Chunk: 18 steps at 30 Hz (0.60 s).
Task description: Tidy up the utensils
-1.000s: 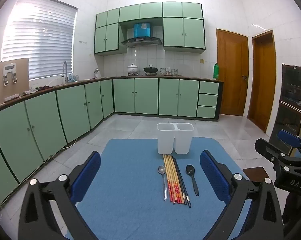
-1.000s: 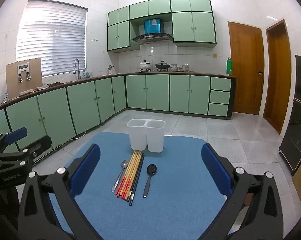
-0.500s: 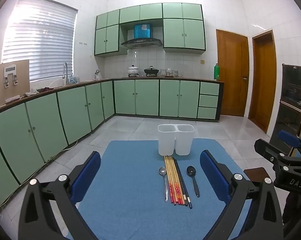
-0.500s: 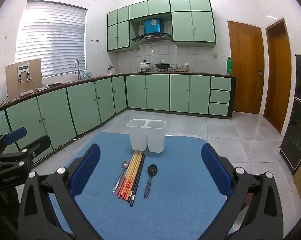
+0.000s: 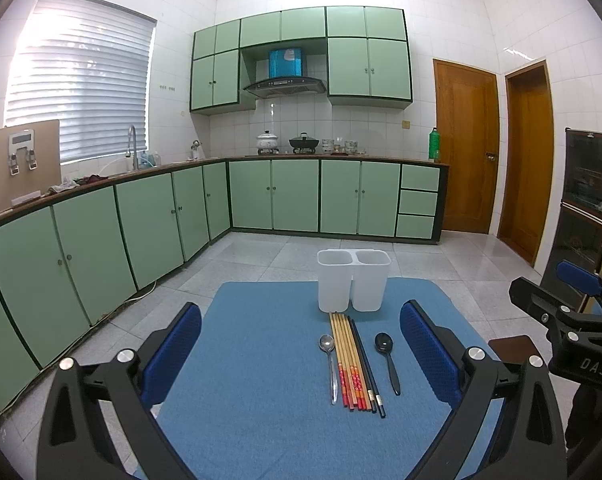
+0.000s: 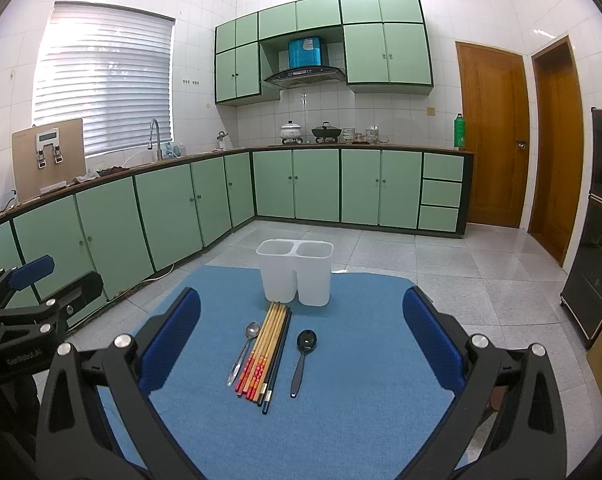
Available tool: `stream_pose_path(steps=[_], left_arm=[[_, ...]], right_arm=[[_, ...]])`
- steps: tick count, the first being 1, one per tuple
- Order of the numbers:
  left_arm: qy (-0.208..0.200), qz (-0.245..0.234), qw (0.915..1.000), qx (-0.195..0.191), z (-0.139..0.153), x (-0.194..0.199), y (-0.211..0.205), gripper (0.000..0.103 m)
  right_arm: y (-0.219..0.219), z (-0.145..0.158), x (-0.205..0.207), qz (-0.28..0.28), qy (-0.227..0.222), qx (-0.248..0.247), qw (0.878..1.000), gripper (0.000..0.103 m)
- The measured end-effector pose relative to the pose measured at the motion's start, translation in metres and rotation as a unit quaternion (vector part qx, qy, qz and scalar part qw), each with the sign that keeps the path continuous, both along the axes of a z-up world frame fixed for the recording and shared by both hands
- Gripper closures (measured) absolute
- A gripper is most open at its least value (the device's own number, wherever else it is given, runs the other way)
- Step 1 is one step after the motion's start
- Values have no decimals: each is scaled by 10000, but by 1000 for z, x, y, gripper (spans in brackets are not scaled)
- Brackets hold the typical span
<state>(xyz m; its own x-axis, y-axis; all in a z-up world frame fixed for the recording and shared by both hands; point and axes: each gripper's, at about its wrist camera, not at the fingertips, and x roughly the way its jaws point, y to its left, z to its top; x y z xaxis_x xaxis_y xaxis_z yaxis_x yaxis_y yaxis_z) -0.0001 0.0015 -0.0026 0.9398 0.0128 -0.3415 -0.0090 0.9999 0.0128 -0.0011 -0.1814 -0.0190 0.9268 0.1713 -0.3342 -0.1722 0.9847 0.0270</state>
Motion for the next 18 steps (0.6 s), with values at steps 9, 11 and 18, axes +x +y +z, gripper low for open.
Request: stream_pose_path(steps=[9,11,18], left_arm=[[-9,21,10000,30,0,1,-1,6],[-9,21,10000,39,0,1,-1,6],[-8,25,10000,39,0,1,-1,6]], right_arm=[[0,0,0,-1,3,5,10000,5],[-1,-1,0,-4,-4,1,10000,5],[2,-3,-1,2,8,7,10000,5]])
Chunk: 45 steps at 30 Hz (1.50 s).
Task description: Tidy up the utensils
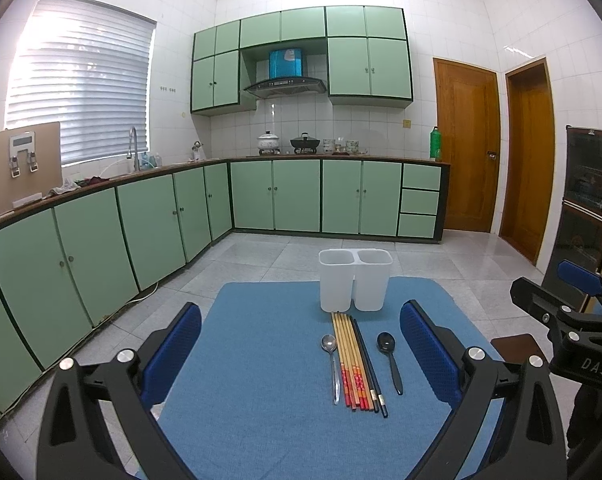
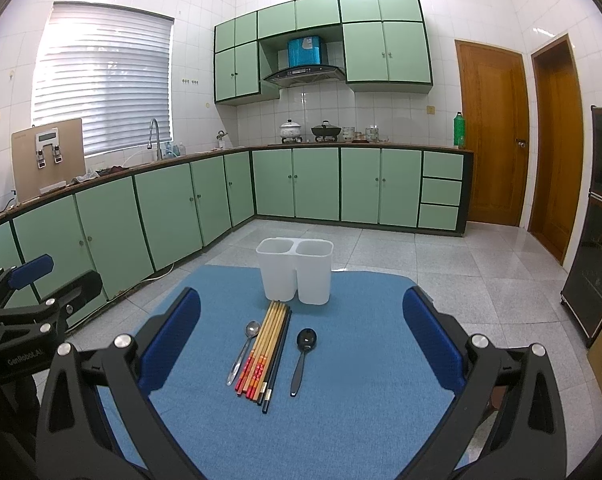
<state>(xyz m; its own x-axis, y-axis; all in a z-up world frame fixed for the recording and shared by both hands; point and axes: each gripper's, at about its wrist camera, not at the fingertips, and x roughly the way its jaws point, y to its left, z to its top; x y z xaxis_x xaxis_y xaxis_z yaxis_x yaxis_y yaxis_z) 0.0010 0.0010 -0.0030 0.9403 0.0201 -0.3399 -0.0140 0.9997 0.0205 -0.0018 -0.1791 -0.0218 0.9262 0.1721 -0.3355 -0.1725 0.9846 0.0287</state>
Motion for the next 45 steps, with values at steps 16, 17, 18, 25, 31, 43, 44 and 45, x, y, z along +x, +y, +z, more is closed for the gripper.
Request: stream_pose_path(steps=[16,17,18,25,31,43,44,45], left_arm=[[3,3,10000,5,0,1,0,6],[5,4,10000,-3,0,1,0,6],[5,3,10000,-7,0,1,1,6],[4,12,10000,0,-2,1,2,6],[0,21,10000,10,-2,1,2,6],[10,44,10000,35,-2,3,2,6],[25,47,10000,37,-2,5,2,6],[46,49,10000,38,-3,7,2,6]], right_arm=[[1,0,0,-2,5,3,10000,5],[0,0,0,1,10,5,10000,5],[0,0,0,3,10,6,10000,5],[0,1,0,-5,9,11,10000,5],[3,-7,-1,-1,16,23,10000,5],[3,-13,3,-42,70,30,10000,5],[2,-14,4,-46,91,39,9999,5],[1,-15,6,-53,119,48,9999,5]])
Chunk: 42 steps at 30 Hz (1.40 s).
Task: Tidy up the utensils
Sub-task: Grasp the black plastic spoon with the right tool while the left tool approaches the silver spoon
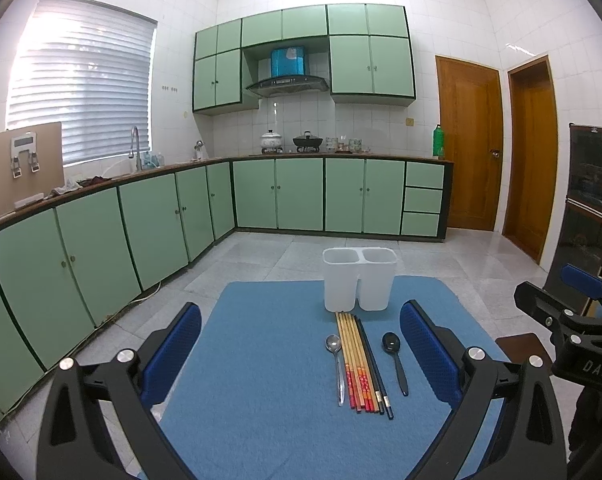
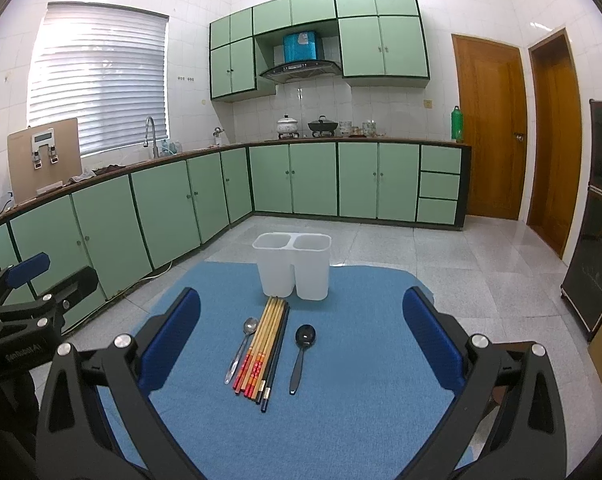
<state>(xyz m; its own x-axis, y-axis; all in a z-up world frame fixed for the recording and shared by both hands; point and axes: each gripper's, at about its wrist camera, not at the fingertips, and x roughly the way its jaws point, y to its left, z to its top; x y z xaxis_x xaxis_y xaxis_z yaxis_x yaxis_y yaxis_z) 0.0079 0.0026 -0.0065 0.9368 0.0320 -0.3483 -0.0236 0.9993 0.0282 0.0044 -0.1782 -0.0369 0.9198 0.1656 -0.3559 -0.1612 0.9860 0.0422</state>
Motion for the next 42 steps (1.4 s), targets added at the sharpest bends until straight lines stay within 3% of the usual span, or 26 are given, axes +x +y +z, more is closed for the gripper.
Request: stream_pose_path(steps=[11,22,27,29,31,42], left_arm=[[458,73,9989,39,-28,54,7,6],[1605,356,9863,156,-105,144,27,6],[1940,443,9800,94,-134,171,35,6],[2057,474,9774,61,-144,181,40,6],[2112,484,9762,42,-151,187,42,6],[2379,413,9704,-77,-172,211,49,10]], right_arm=[[3,-30,56,-131,417,-84,9990,5],[12,-109,154,-377,1594,-370,9858,6],[19,-136,188,-327,2006,-322,9786,11],[23,-146,200,-301,2170,-340,9751,21],[28,-155,214,-286,2309,-350,9719,23],[43,-191,251,-388,2837,-403,9573,34]])
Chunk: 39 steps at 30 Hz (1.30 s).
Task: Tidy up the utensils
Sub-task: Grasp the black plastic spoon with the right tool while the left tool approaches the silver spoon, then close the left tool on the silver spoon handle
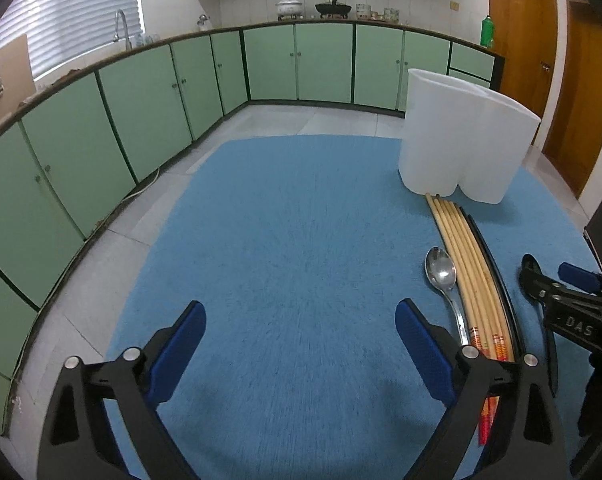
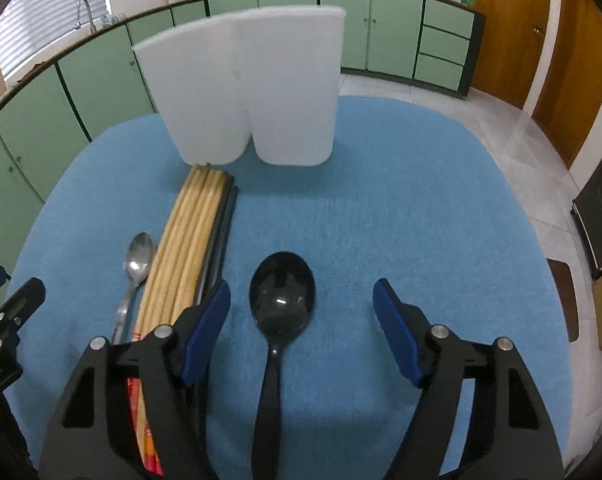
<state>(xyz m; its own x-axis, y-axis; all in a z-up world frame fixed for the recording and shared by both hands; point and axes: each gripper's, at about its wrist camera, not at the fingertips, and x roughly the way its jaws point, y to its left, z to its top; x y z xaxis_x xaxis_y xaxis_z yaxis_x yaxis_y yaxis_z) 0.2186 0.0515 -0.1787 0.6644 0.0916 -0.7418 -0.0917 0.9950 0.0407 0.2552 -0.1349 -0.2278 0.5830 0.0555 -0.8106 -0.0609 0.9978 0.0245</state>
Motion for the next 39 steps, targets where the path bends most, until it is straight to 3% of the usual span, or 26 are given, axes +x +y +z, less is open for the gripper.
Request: stream_pose_path(steps=[4,8,14,24,39], left_arm=[[76,-130,9998,-100,-3,6,-5,10],[152,-323,9993,-130,-6,15,-16,10],[239,-640,9973,-250,-10,24,-38,10],[563,-721,9958,-43,-32,44,-64,9],[598,-494,9970,-84,-32,47,-35,9]], right_arm=[[2,-5,0,-43,74,24,10000,46],[4,-3,-1,16,20,11,10000,69],[-9,3,-9,102,32,27,9999,69],[-25,12,-10,21,53,203,9998,69],[-19,3,-12,162,-1,35,9999,68]])
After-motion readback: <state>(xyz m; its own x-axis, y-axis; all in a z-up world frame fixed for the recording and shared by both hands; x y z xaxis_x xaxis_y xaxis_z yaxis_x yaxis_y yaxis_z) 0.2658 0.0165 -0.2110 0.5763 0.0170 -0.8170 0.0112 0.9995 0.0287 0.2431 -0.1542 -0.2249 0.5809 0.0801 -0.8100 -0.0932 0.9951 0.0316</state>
